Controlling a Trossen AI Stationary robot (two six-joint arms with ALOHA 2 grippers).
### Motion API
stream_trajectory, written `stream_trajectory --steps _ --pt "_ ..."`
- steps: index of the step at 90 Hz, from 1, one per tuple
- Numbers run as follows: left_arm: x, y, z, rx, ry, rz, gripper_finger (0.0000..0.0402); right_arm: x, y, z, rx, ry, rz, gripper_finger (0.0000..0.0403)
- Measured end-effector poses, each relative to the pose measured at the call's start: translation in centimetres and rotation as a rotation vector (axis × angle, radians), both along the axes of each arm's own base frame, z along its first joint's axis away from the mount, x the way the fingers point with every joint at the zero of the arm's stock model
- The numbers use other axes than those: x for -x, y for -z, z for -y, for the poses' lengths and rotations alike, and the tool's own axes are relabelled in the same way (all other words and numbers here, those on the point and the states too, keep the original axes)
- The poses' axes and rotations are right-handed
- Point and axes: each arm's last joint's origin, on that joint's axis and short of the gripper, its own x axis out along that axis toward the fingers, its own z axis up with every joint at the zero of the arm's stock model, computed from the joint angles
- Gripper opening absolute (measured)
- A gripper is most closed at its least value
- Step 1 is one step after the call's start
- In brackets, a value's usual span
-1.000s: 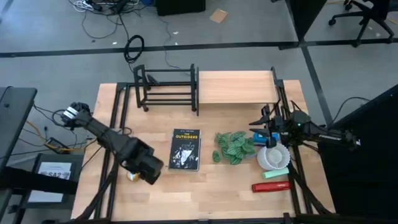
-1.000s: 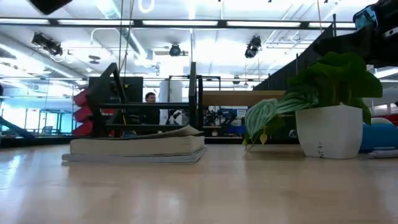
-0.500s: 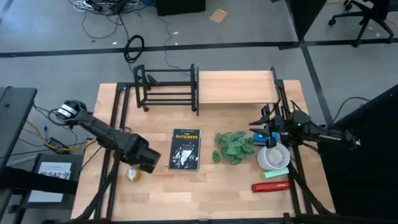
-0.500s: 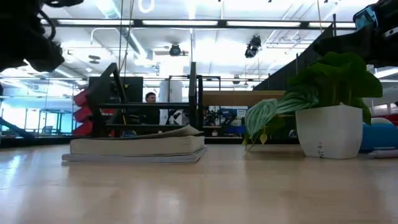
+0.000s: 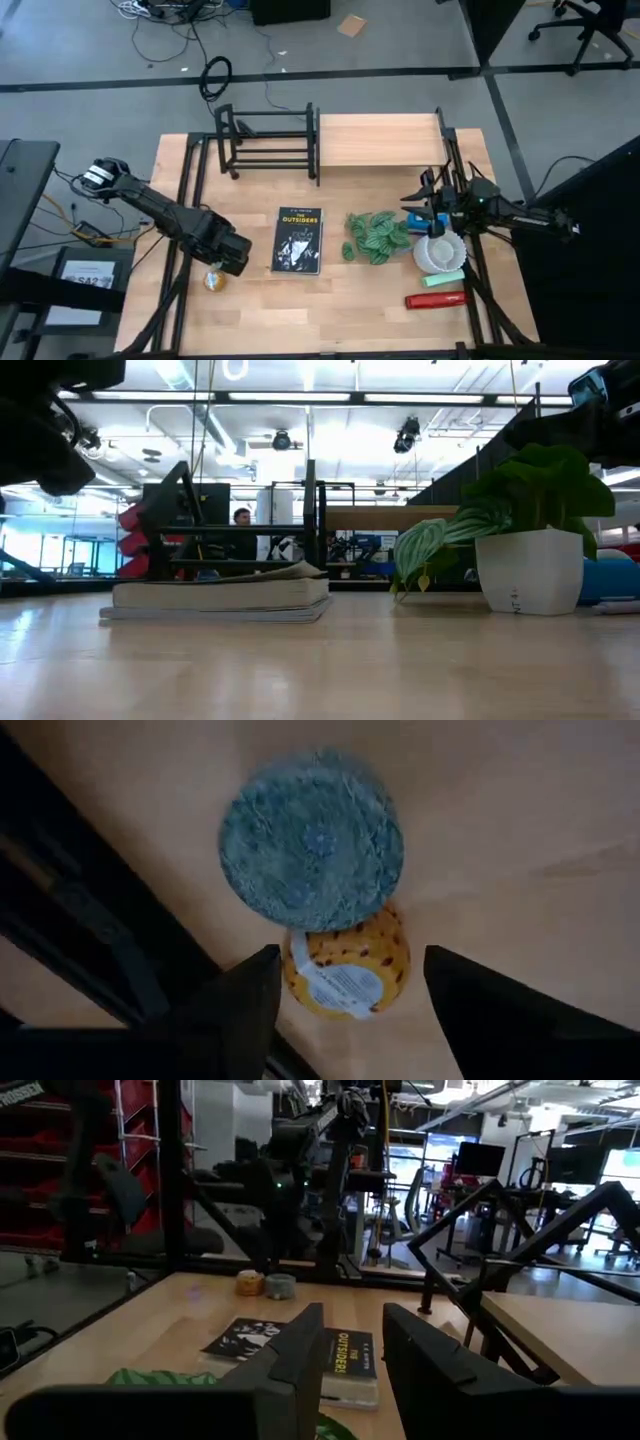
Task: Stock shelves
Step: Put the blue scented candle on the shelf
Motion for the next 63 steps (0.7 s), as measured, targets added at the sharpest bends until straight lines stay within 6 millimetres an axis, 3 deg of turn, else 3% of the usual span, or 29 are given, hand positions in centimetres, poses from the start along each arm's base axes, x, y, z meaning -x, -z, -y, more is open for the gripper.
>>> stream_trajectory --steps 19,40,63 --pt "0.18 -0.04 -0.15 -0.025 0.026 0.003 0.0225 0.00 -0.02 0.00 0.000 -0.001 0.001 0.0077" --pt "0.20 0.07 -0.69 -0.186 0.065 0.055 0.0206 0.00 -0.01 -0.01 0.000 -0.001 0.001 0.0077" --pt "0.31 -0.02 -0.61 -0.109 0.194 0.061 0.0199 0.00 -0.01 -0.01 0.000 -0.001 0.001 0.0077"
